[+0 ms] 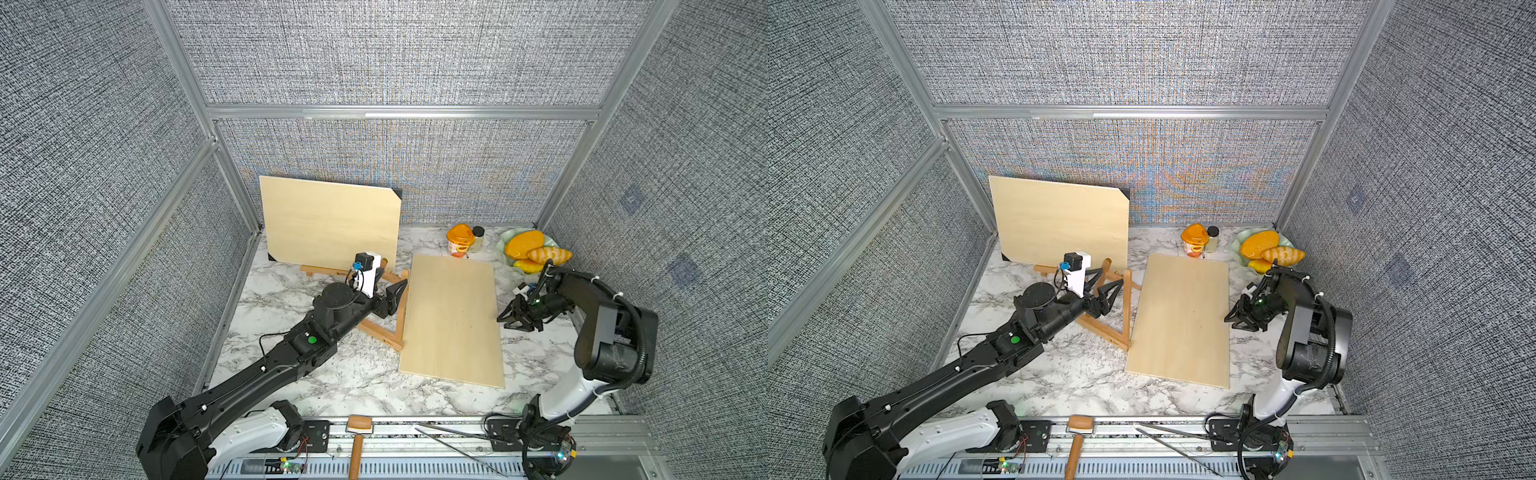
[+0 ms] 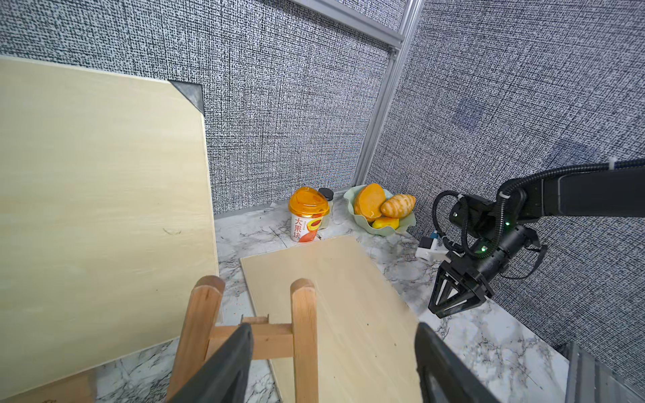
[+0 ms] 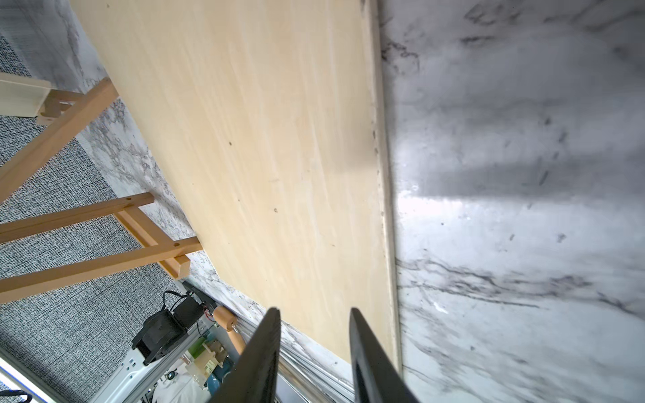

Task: Disassemble the easel
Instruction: Place the drawing board at the center of the board, then pick up the easel at the center of the board.

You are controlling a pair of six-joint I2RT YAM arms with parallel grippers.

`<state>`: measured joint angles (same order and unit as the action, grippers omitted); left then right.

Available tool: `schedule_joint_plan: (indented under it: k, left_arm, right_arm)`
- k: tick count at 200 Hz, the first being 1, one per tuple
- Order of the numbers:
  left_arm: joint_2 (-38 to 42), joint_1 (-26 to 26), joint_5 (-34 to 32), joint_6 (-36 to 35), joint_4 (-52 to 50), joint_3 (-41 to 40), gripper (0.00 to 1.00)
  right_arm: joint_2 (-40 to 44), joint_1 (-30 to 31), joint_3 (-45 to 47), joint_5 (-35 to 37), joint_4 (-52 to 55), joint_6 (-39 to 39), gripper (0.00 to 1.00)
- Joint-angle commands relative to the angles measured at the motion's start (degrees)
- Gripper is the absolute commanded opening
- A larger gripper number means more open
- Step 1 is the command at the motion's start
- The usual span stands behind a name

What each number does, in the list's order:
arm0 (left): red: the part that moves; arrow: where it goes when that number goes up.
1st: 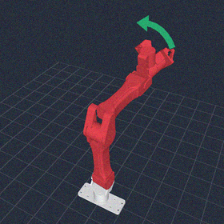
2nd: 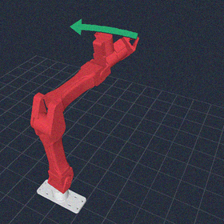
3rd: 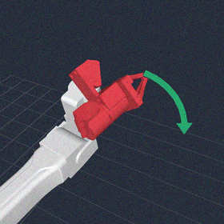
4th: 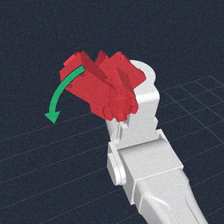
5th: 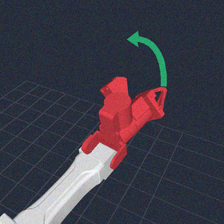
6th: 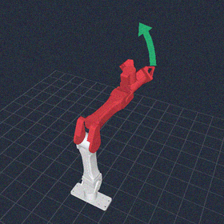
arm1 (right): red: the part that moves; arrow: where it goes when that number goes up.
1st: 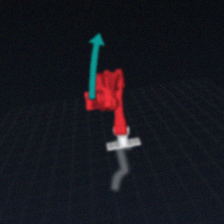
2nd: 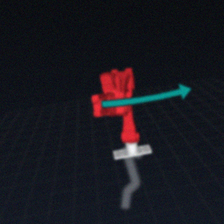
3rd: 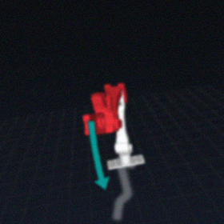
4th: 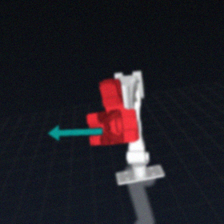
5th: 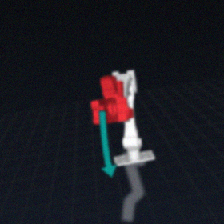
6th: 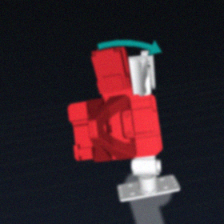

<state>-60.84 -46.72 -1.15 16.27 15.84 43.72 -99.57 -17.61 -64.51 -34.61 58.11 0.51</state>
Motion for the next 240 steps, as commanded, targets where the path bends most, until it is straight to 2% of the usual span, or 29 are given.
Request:
schedule_joint_plan:
  k: [1,52,87,115,143,178,213,240]
  left_arm:
    - [-0.30,0.09,0.08,-0.87,1.13,0.55,0.73]
    - [-0.36,0.06,0.09,-1.55,-0.11,1.47,0.73]
    - [-0.03,0.08,0.03,-2.85,-3.51,4.00,0.75]
    - [1.23,0.05,-1.83,-4.34,-7.36,6.08,0.77]
    - [3.49,0.22,-6.84,-5.54,-12.18,6.77,0.80]
    - [6.18,0.38,-10.01,-4.19,-17.13,3.89,0.80]
    - [5.41,0.39,-4.87,-0.43,-15.47,-2.98,0.79]
    - [0.94,0.31,-0.04,2.39,-10.44,-7.03,0.76]
  right_arm:
    - [-0.79,0.25,-0.27,0.59,0.85,1.15,0.36]
    - [2.50,1.37,-1.36,5.03,-0.34,-1.01,0.37]
    - [9.36,6.08,-4.09,11.59,-1.71,-5.37,0.38]
    - [16.08,15.01,-6.31,18.29,-4.22,-10.09,0.39]
    - [22.64,26.44,-6.14,23.87,-9.62,-14.90,0.40]
    - [27.25,40.01,-2.96,30.40,-16.82,-18.68,0.41]
    - [27.21,48.07,0.31,34.87,-22.88,-21.71,0.42]
    - [24.78,50.83,2.03,34.26,-26.79,-23.07,0.42]
